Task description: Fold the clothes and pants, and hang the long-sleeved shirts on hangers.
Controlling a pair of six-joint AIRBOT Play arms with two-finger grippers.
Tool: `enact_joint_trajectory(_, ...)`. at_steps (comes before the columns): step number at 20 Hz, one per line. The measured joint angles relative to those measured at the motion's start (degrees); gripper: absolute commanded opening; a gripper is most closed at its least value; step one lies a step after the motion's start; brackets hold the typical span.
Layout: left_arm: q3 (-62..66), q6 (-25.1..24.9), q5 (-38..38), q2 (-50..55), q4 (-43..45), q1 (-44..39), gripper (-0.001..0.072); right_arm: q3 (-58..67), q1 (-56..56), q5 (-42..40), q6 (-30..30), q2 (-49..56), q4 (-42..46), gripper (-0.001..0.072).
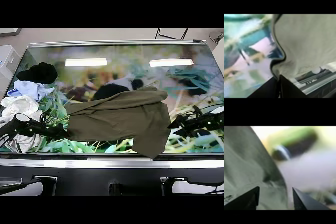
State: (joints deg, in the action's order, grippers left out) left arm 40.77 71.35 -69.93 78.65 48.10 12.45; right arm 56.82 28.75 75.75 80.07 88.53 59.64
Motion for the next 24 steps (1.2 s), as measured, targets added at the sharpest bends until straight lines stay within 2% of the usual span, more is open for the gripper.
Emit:
enact_joint_trajectory(2, 0.0, 0.0, 0.0, -1.1, 0.0, 0.0, 0.0023, -0.6, -2.6, -2.3, -0.2, 0.6, -0.9, 0.0041)
enact_joint_trajectory(5, 1.1, 0.0, -0.2, -3.1, 0.0, 0.0, 0.0021, 1.0, -6.0, -3.4, -0.2, 0.9, 0.0, 0.0041)
enact_joint_trajectory(8, 8.2, 0.0, 0.6, -7.8, 0.0, 0.0, 0.0021, 9.9, -7.5, 0.0, -0.8, -2.1, -0.4, 0.0041)
enact_joint_trajectory(11, 24.5, 0.1, 3.7, -14.4, -0.3, 0.0, 0.0022, 26.0, -8.0, -0.4, -1.2, -9.1, -0.7, 0.0041)
enact_joint_trajectory(14, 43.8, 0.1, 7.5, -20.2, -0.1, 0.0, 0.0022, 43.7, -8.2, -5.8, -1.8, -19.2, 0.2, 0.0041)
enact_joint_trajectory(16, 54.1, 0.1, 9.9, -23.9, 0.9, 0.0, 0.0022, 51.1, -8.2, -9.7, -2.3, -26.5, 2.8, 0.0041)
enact_joint_trajectory(20, 63.4, 1.1, 12.0, -31.4, 2.2, 0.1, 0.0023, 56.9, -8.3, -12.2, -0.7, -39.1, 8.7, 0.0042)
enact_joint_trajectory(24, 66.1, 1.8, 15.0, -36.4, 2.6, 0.1, 0.0022, 58.5, -8.3, -13.0, 1.9, -45.8, 11.8, 0.0042)
